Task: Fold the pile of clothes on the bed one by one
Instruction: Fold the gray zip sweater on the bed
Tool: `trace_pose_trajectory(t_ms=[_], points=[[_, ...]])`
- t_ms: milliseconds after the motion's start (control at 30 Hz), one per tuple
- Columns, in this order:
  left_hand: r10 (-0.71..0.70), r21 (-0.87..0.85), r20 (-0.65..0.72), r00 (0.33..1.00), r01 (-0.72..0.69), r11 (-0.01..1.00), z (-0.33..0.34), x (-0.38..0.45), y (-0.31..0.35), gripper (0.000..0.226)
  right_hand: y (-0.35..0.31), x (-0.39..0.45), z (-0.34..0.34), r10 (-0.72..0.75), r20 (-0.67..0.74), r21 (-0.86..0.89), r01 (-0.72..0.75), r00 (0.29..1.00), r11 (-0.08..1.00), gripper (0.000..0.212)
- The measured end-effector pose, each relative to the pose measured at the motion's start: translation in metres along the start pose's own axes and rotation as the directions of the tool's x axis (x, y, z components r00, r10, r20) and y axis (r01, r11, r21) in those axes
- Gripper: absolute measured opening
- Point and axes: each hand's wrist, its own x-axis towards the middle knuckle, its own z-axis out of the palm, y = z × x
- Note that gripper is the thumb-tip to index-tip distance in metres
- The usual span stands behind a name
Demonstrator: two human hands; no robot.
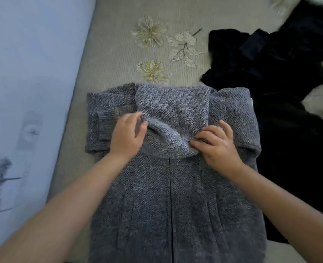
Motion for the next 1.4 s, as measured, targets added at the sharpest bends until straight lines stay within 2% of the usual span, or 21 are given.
trace_pose_trajectory(t_ms=[67, 133, 167, 200, 367, 500, 567, 633, 700, 767, 800, 833, 900, 933, 967, 1000, 1100, 1167, 1200, 1300, 1400], points=[[-0.362, -0.081, 0.149, 0.920, 0.376, 0.923, 0.015, -0.023, 0.005, 0.046, -0.010, -0.014, 0.001, -0.038, -0.020, 0.007, 0.038, 0.999, 0.999, 0.024], [-0.688, -0.327, 0.415, 0.595, 0.803, 0.498, 0.025, -0.034, 0.018, 0.061, -0.023, -0.025, 0.004, -0.065, -0.033, 0.018, 0.066, 0.997, 0.998, 0.023], [-0.713, -0.389, 0.541, 0.446, 0.884, 0.258, 0.029, -0.037, 0.023, 0.067, -0.029, -0.029, 0.006, -0.073, -0.036, 0.028, 0.074, 0.997, 0.997, 0.024], [-0.689, -0.415, 0.616, 0.382, 0.901, 0.129, 0.032, -0.037, 0.027, 0.067, -0.034, -0.031, 0.009, -0.076, -0.035, 0.036, 0.078, 0.996, 0.996, 0.024], [-0.639, -0.675, 0.601, 0.480, 0.733, -0.084, 0.036, -0.024, 0.044, 0.019, -0.025, -0.025, 0.000, -0.059, -0.117, 0.025, 0.062, 0.991, 0.998, 0.025], [-0.503, -0.838, 0.545, 0.670, 0.452, -0.305, 0.024, -0.018, 0.042, 0.029, -0.015, -0.006, -0.019, -0.014, -0.287, 0.074, 0.036, 0.958, 0.997, 0.028], [-0.439, -0.834, 0.543, 0.716, 0.399, -0.382, 0.021, -0.017, 0.037, 0.049, -0.016, -0.001, -0.020, -0.038, -0.293, 0.091, 0.068, 0.955, 0.994, 0.026], [-0.457, -0.828, 0.549, 0.699, 0.381, -0.411, 0.028, -0.019, 0.024, 0.051, -0.023, 0.003, -0.013, -0.088, -0.209, 0.058, 0.102, 0.974, 0.993, 0.019], [-0.579, -0.823, 0.565, 0.588, 0.452, -0.344, 0.042, -0.027, 0.009, 0.032, -0.031, 0.000, 0.002, -0.120, 0.141, 0.002, 0.121, 0.983, 0.993, 0.030], [-0.733, -0.738, 0.538, 0.417, 0.654, -0.169, 0.056, -0.041, -0.007, 0.027, -0.037, -0.007, 0.022, -0.031, 0.636, -0.012, 0.050, 0.771, 0.999, 0.053], [-0.803, -0.677, 0.474, 0.362, 0.733, -0.070, 0.063, -0.047, -0.015, 0.025, -0.038, -0.012, 0.031, 0.008, 0.745, -0.006, -0.006, 0.667, 1.000, 0.057], [-0.854, -0.639, 0.377, 0.358, 0.768, 0.040, 0.067, -0.050, -0.021, 0.027, -0.038, -0.014, 0.035, 0.013, 0.778, 0.032, -0.060, 0.629, 0.998, 0.056], [-0.852, -0.618, 0.231, 0.470, 0.747, 0.244, 0.067, -0.048, -0.023, 0.029, -0.036, -0.017, 0.038, 0.030, 0.612, 0.177, -0.174, 0.790, 0.969, 0.045], [-0.824, -0.621, 0.215, 0.524, 0.725, 0.300, 0.064, -0.045, -0.020, 0.031, -0.034, -0.016, 0.036, 0.159, 0.460, 0.243, -0.296, 0.874, 0.924, 0.039], [-0.793, -0.624, 0.225, 0.567, 0.708, 0.329, 0.061, -0.040, -0.015, 0.034, -0.029, -0.012, 0.032, 0.361, 0.316, 0.301, -0.453, 0.878, 0.839, 0.035], [-0.767, -0.625, 0.243, 0.594, 0.701, 0.344, 0.059, -0.035, -0.010, 0.037, -0.024, -0.005, 0.027, 0.547, 0.252, 0.346, -0.602, 0.799, 0.720, 0.035], [-0.713, -0.685, 0.368, 0.596, 0.693, 0.226, 0.048, -0.021, 0.007, 0.029, -0.009, 0.017, 0.024, 0.698, 0.432, 0.183, -0.813, 0.572, 0.553, 0.037], [-0.651, -0.760, 0.476, 0.591, 0.649, 0.035, 0.039, -0.013, 0.015, 0.013, -0.006, 0.032, 0.022, 0.637, 0.539, 0.218, -0.822, 0.551, 0.526, 0.039], [-0.623, -0.780, 0.505, 0.597, 0.625, -0.033, 0.032, -0.008, 0.016, 0.012, -0.006, 0.041, 0.019, 0.616, 0.572, 0.367, -0.841, 0.541, 0.397, 0.040], [-0.591, -0.811, 0.519, 0.618, 0.573, -0.114, 0.008, 0.006, 0.009, 0.021, -0.005, 0.071, 0.008, 0.563, 0.555, 0.740, -0.673, 0.613, 0.003, 0.049], [-0.571, -0.793, 0.574, 0.587, 0.571, -0.211, -0.018, 0.025, -0.002, 0.034, 0.003, 0.101, 0.011, 0.503, 0.529, 0.784, -0.621, 0.683, 0.019, 0.052]])
